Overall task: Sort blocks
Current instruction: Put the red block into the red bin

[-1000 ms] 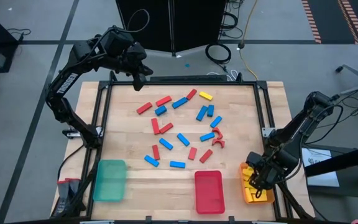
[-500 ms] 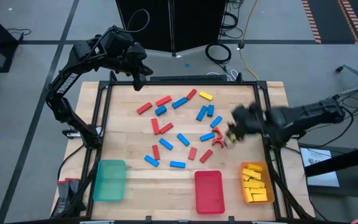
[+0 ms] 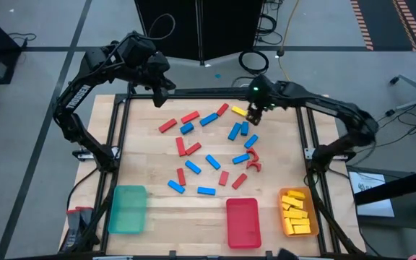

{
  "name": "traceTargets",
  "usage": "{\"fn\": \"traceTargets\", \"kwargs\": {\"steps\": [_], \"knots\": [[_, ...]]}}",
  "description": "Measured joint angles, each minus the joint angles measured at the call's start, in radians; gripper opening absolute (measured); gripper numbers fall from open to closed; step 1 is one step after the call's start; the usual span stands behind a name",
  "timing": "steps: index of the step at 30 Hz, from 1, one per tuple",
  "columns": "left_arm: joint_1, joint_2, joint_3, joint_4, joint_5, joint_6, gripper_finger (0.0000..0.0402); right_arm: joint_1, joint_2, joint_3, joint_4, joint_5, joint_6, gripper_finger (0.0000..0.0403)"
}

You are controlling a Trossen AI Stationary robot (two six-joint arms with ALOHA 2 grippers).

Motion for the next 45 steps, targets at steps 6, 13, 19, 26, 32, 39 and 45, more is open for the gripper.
{"fn": "traceTargets", "kwargs": {"steps": [6, 13, 19, 26, 32, 39, 45], "knots": [[0.000, 0.000, 0.000, -0.026, 0.000, -0.001, 0.0006, -0.075, 0.210, 0.151, -0.078, -0.109, -0.107, 0.0247], [0.000, 0.000, 0.000, -0.027, 0.000, -0.001, 0.0006, -0.118, 0.394, 0.387, -0.205, -0.138, -0.206, 0.0247], [0.000, 0.000, 0.000, -0.027, 0.000, -0.001, 0.0006, -0.139, 0.493, 0.497, -0.266, -0.206, -0.219, 0.0247], [0.000, 0.000, 0.000, -0.027, -0.007, 0.000, 0.0006, -0.161, 0.535, 0.496, -0.319, -0.227, -0.253, 0.0247], [0.000, 0.000, 0.000, -0.027, -0.023, 0.001, 0.0006, -0.165, 0.539, 0.491, -0.325, -0.258, -0.253, 0.0247], [0.000, 0.000, 0.000, -0.038, -0.027, 0.000, 0.0006, -0.170, 0.520, 0.480, -0.391, -0.311, -0.298, 0.0224], [0.000, 0.000, 0.000, -0.059, -0.060, 0.001, 0.0006, -0.181, 0.427, 0.480, -0.373, -0.283, -0.378, 0.0073]]}}
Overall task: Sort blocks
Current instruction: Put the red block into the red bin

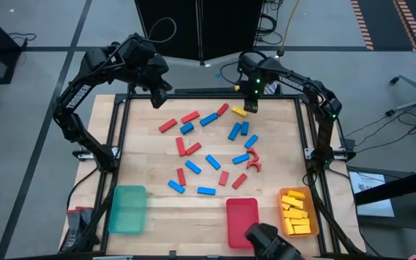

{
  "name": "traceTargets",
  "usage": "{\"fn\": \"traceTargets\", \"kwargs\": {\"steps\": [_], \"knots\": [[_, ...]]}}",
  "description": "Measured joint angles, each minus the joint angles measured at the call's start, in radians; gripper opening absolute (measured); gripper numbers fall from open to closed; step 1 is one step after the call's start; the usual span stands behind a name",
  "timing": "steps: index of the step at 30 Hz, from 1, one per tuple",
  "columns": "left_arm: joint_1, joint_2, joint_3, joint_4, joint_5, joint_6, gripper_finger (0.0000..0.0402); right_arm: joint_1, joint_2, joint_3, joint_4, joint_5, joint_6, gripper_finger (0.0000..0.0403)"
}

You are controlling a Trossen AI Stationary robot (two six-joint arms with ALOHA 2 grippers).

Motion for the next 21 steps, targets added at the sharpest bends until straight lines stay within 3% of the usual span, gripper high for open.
{"fn": "traceTargets", "kwargs": {"steps": [2, 6, 10, 13, 17, 21], "knots": [[0.000, 0.000, 0.000, 0.001, -0.005, 0.000, 0.0006, -0.010, -0.019, 0.000, 0.078, -0.004, 0.105, 0.0020], [0.000, 0.000, 0.000, 0.006, -0.011, -0.007, 0.0006, -0.014, -0.027, 0.001, 0.243, -0.114, 0.582, 0.0003], [0.000, 0.000, 0.000, 0.003, -0.011, -0.007, 0.0006, 0.025, -0.028, -0.043, 0.456, -0.089, 0.923, 0.0001], [0.000, -0.001, 0.000, -0.001, -0.011, -0.006, 0.0006, 0.059, -0.037, -0.082, 0.486, -0.040, 0.905, 0.0001], [0.000, -0.002, 0.000, 0.002, -0.011, -0.005, 0.0006, 0.048, -0.040, -0.122, 0.310, 0.107, 0.760, 0.0001], [0.000, -0.002, 0.000, 0.002, -0.011, -0.001, 0.0006, -0.001, -0.046, -0.205, 0.287, 0.030, 0.675, 0.0000]]}}
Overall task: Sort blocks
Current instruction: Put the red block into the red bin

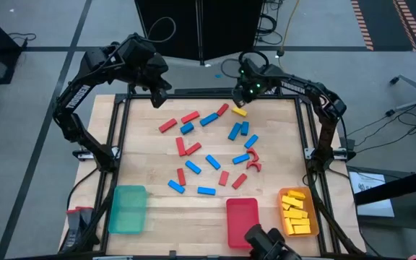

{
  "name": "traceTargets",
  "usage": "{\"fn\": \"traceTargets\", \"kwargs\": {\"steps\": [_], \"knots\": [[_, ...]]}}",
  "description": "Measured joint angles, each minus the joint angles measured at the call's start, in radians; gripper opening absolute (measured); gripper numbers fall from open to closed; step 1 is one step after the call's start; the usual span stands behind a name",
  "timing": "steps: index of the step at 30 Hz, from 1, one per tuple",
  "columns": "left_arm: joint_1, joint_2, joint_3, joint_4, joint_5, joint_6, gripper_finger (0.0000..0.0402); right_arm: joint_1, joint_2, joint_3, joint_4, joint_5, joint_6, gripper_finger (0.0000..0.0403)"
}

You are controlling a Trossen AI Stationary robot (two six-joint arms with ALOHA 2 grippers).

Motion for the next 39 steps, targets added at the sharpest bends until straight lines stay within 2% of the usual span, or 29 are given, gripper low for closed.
{"fn": "traceTargets", "kwargs": {"steps": [5, 9, 15, 19, 26, 32, 34, 39], "knots": [[0.000, -0.001, 0.000, 0.001, 0.000, 0.000, 0.0006, -0.017, -0.021, -0.102, 0.003, -0.065, -0.052, 0.0000], [0.000, -0.001, 0.000, 0.005, 0.000, -0.006, 0.0006, -0.017, -0.053, -0.173, 0.094, -0.212, -0.097, 0.0000], [0.000, -0.001, 0.000, 0.004, 0.000, -0.009, 0.0006, -0.044, -0.150, -0.339, 0.275, -0.256, -0.192, 0.0000], [0.000, -0.001, 0.000, 0.024, 0.000, -0.009, 0.0006, -0.070, -0.183, -0.371, 0.335, -0.267, -0.230, 0.0000], [0.000, -0.001, 0.000, 0.109, 0.000, -0.036, 0.0006, -0.112, -0.148, -0.370, 0.304, -0.257, -0.398, 0.0000], [0.000, -0.001, 0.000, 0.110, 0.000, -0.069, 0.0006, -0.128, -0.140, -0.370, 0.184, -0.142, -0.564, 0.0000], [0.000, 0.000, -0.005, 0.137, -0.009, -0.073, 0.0006, -0.126, -0.141, -0.362, 0.144, -0.152, -0.564, 0.0000], [-0.006, 0.044, -0.164, 0.468, -0.038, -0.072, 0.0006, -0.116, -0.243, -0.343, 0.053, -0.211, -0.569, 0.0000]]}}
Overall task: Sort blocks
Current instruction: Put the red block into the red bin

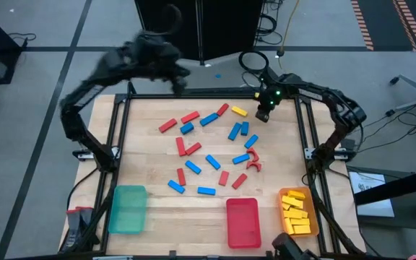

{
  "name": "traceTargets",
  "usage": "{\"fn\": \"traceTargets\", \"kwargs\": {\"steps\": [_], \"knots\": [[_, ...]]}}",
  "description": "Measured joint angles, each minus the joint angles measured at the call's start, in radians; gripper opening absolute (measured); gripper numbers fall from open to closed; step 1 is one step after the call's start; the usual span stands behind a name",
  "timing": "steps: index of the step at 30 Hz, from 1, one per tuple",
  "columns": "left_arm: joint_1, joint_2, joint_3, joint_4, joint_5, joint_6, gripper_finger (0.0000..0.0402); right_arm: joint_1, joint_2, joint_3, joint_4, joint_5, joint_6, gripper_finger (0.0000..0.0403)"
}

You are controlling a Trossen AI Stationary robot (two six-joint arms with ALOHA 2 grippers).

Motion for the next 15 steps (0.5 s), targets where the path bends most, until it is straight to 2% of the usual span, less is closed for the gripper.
{"fn": "traceTargets", "kwargs": {"steps": [5, 8, 11, 13, 15], "knots": [[-0.004, 0.149, -0.221, 0.267, 0.054, 0.029, 0.0003, 0.025, -0.278, 0.001, -0.075, -0.005, 0.046, 0.0000], [-0.001, 0.262, -0.299, 0.544, 0.097, -0.042, 0.0003, 0.041, -0.481, 0.002, -0.119, 0.013, 0.125, 0.0000], [0.000, 0.399, -0.286, 0.734, 0.143, -0.126, 0.0002, 0.080, -0.646, 0.003, -0.144, 0.098, 0.209, 0.0000], [-0.005, 0.499, -0.241, 0.746, 0.171, -0.217, 0.0002, 0.102, -0.725, 0.003, -0.155, 0.130, 0.267, 0.0000], [-0.014, 0.587, -0.190, 0.740, 0.249, -0.345, 0.0001, 0.114, -0.783, 0.003, -0.166, 0.133, 0.326, 0.0000]]}}
